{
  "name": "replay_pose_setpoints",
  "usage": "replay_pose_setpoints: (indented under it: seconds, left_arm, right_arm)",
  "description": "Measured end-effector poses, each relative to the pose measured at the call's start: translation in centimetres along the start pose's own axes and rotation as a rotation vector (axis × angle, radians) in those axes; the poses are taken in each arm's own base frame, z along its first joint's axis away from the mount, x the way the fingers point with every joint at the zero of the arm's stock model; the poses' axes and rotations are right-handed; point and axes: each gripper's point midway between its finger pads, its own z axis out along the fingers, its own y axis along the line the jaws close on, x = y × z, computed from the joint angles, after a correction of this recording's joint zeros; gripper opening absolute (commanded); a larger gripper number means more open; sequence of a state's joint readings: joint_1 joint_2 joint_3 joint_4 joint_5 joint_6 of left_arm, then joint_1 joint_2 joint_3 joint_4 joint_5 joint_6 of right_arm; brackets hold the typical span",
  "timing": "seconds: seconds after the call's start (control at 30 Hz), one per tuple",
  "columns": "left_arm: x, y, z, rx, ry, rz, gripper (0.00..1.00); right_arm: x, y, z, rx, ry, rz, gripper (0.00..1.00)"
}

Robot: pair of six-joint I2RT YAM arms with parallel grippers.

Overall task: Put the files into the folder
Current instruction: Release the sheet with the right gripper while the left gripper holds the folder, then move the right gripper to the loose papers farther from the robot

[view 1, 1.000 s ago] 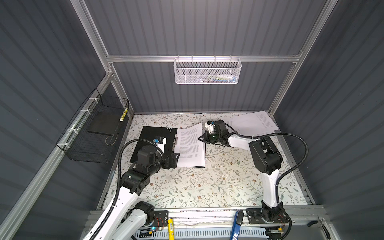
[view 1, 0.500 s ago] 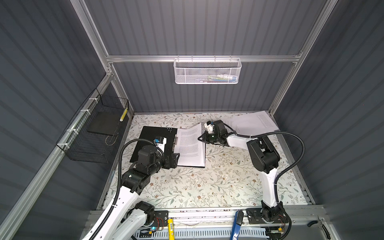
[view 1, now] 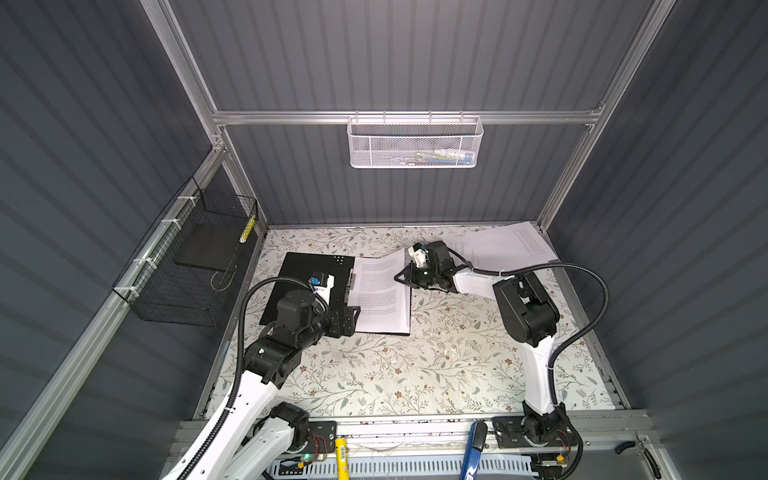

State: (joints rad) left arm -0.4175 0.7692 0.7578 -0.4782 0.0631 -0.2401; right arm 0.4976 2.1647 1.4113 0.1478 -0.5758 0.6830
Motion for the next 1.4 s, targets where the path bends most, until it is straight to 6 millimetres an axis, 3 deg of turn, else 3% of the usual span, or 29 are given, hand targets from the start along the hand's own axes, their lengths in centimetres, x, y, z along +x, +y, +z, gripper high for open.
replay_pose_setpoints:
  seconds: [0.03, 0.3, 0.47, 0.6, 0.7, 0.83, 0.9, 1.4]
  left_arm:
    - [0.0, 0.0, 0.0, 0.0, 0.0, 0.0, 1.0]
    - [0.0, 0.0, 0.0, 0.001, -0.001, 0.0, 1.0]
    - [0.0, 0.0, 0.0, 0.001, -0.001, 0.0, 1.0]
    - [0.0, -0.1, 0.0, 0.006, 0.001, 0.0, 1.0]
    - [0.0, -0.1, 0.0, 0.007, 0.001, 0.0, 1.0]
    - [0.0, -0.1, 0.0, 0.007, 0.003, 0.0, 1.0]
    - [0.1, -0.1, 0.1, 0.006, 0.006, 0.0, 1.0]
    - [0.3, 0.0, 0.4, 0.004, 0.017, -0.001, 1.0]
  right_arm:
    - [0.0, 0.0, 0.0, 0.001, -0.001, 0.005, 0.98]
    - [-0.4, -0.6, -0.8, 0.066, -0.039, -0.014, 0.99]
    - [-1.9, 0.7, -5.1, 0.156, -0.161, -0.068, 0.99]
    - [-4.8, 1.6, -9.0, 0.167, -0.274, -0.08, 0.99]
    - [-6.8, -1.0, -11.1, 0.155, -0.33, -0.016, 0.99]
    - [-7.3, -8.4, -13.1, 0.342, -0.336, 0.137, 0.99]
    - [-7.8, -10.5, -13.3, 0.432, -0.334, 0.187, 0.99]
    - [-9.5, -13.4, -10.3, 0.517, -0.287, 0.284, 0.99]
